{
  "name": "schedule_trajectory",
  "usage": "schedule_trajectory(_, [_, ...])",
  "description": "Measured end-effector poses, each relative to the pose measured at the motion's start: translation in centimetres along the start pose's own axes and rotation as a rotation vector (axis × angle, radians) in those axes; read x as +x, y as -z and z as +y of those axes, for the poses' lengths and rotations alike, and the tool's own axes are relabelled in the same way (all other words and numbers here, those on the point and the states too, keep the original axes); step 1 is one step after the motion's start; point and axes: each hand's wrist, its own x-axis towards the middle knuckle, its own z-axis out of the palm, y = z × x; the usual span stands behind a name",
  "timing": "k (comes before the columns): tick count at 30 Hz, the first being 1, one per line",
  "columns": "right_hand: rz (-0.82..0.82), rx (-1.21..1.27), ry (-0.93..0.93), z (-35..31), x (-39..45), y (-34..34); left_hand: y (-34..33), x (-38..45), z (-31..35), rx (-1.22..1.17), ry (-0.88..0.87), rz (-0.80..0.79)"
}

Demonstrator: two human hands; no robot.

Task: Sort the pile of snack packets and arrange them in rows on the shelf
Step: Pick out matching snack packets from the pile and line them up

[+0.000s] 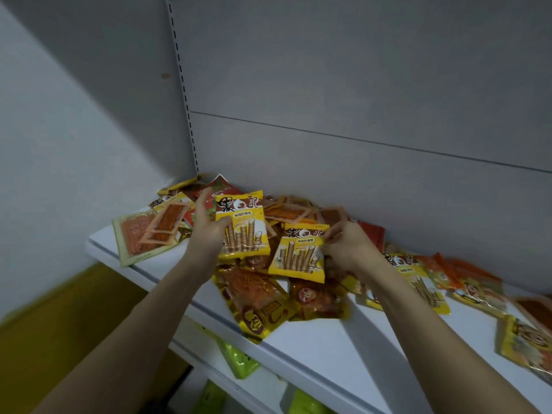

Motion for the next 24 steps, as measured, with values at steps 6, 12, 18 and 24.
schedule_trajectory(6, [0.031,0.241,0.075,3.9,-3.9,4.7,-4.4,-3.5,1.2,0.079,0.019,-0.101])
schedule_trajectory(12, [0.202,0.42,0.044,7.6,-7.4,7.8,-12.3,-7.9,1.1,0.076,0.015,-0.446])
schedule_trajectory(18, [0.347,0.439,-0.018,10.2,-10.3,8.8,-17.0,-10.9,-1.0,-0.051,0.016,-0.565])
schedule_trajectory(24, [0.706,0.143,-0.133,13.4,-10.5,7.2,-16.0,-13.6,-4.4,-0.059,-0.122,-0.496])
